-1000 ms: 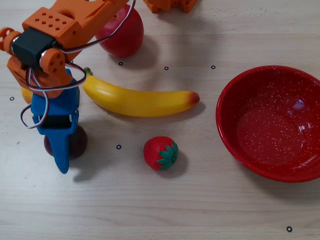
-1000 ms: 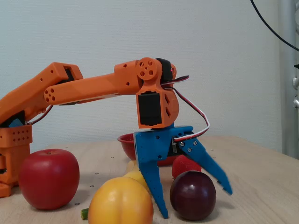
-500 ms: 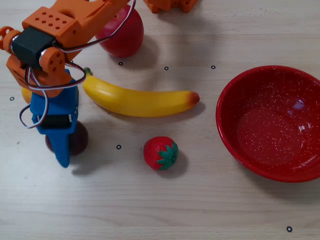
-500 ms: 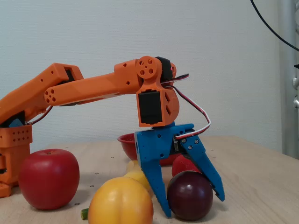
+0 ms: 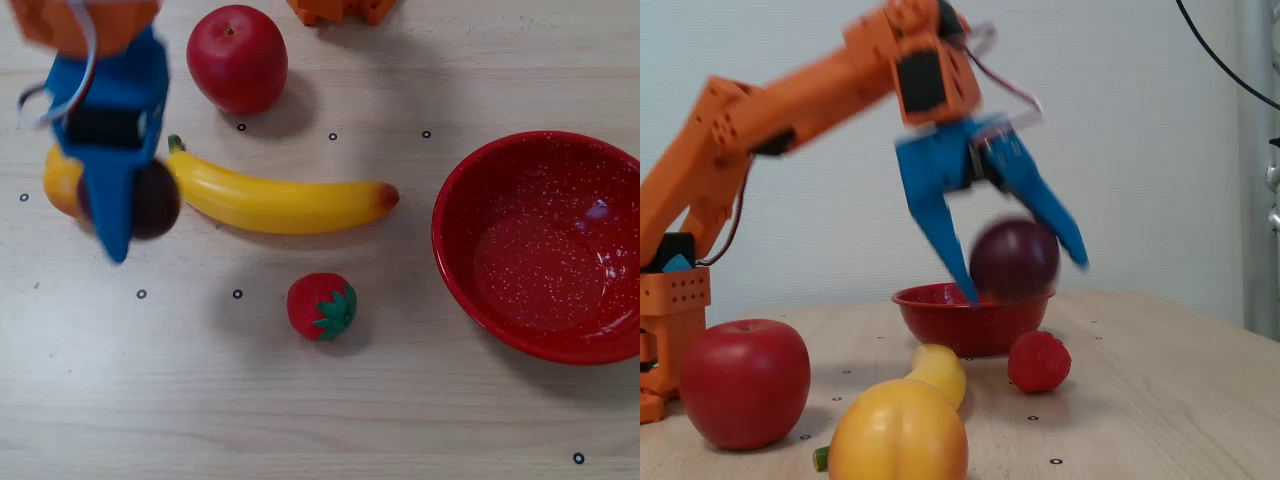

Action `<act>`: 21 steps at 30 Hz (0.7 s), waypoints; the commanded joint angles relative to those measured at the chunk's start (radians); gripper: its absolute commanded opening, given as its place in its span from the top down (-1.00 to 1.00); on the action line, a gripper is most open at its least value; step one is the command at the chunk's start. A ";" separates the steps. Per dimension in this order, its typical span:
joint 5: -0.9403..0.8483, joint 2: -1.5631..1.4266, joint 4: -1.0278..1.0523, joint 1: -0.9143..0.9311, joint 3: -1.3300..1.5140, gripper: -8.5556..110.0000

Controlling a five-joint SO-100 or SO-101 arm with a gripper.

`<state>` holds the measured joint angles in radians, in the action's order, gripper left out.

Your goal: Put plum in the red bowl.

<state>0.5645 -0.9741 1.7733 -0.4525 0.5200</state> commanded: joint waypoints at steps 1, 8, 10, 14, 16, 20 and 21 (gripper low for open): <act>-0.055 -0.247 0.008 0.048 0.058 0.85; -0.179 -0.634 -0.163 0.222 0.518 0.85; -0.239 -0.733 -0.239 0.314 0.644 0.85; -0.364 -0.874 -0.385 0.526 0.822 0.85; -0.411 -0.908 -0.454 0.623 0.882 0.85; -0.453 -0.911 -0.606 0.759 0.963 0.85; -0.454 -0.900 -0.649 0.782 0.979 0.85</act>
<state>0.1411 -1.8024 1.2164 0.2961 1.5417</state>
